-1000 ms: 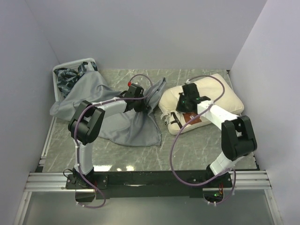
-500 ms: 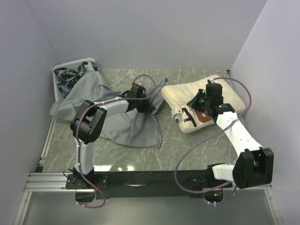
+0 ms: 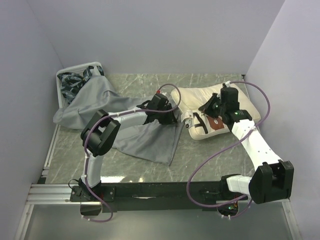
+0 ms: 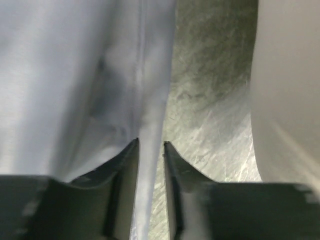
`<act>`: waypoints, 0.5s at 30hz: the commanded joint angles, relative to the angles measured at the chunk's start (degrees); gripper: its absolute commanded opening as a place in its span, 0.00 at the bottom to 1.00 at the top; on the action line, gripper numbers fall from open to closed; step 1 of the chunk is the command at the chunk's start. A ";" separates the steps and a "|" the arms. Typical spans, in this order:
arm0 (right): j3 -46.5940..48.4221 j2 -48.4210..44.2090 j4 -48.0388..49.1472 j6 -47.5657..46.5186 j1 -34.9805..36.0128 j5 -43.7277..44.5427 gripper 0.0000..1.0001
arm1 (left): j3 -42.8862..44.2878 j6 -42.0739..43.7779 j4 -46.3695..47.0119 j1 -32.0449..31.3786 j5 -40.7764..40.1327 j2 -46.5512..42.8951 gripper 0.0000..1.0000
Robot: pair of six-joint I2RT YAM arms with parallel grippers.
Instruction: Put the pillow into the pillowcase
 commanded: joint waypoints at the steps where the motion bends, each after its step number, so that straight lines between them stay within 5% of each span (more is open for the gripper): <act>1: 1.94 -1.00 3.11 0.69 -0.23 4.51 0.00 | -0.29 1.41 0.11 1.40 -1.40 -2.65 0.25; 5: -2.01 -4.24 3.02 1.21 -1.90 8.03 0.00 | -0.30 2.11 -0.15 2.36 -0.96 -2.56 0.23; 10: -7.64 -10.57 3.02 2.62 -6.89 6.91 0.00 | 3.48 6.76 -3.65 0.88 -5.34 -1.68 0.48; 15: -7.47 -13.48 1.36 2.88 -7.97 4.61 0.00 | 6.29 9.76 -7.09 -0.53 -10.09 0.77 0.50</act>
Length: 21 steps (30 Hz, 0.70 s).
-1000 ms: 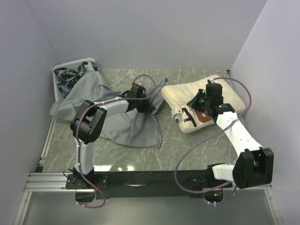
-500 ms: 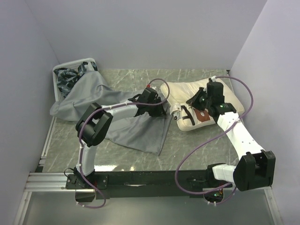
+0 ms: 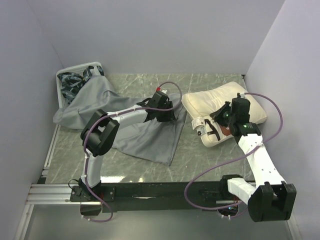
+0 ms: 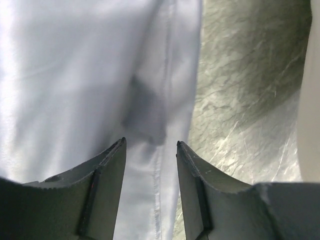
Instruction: Put the pillow into the pillowcase
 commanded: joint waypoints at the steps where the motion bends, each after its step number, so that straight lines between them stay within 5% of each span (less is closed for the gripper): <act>1: 1.51 -3.49 2.55 1.16 -1.28 1.05 0.00 | 3.85 4.12 -1.80 -1.32 -5.57 1.04 0.50; 14: -0.41 -3.41 4.22 1.77 -1.36 -2.64 0.00 | 9.65 6.93 -4.52 -3.87 -11.20 7.45 0.44; 21: -2.70 -2.27 5.54 1.34 -1.36 -2.12 0.00 | 9.65 5.62 -4.79 -4.14 -13.05 6.50 0.14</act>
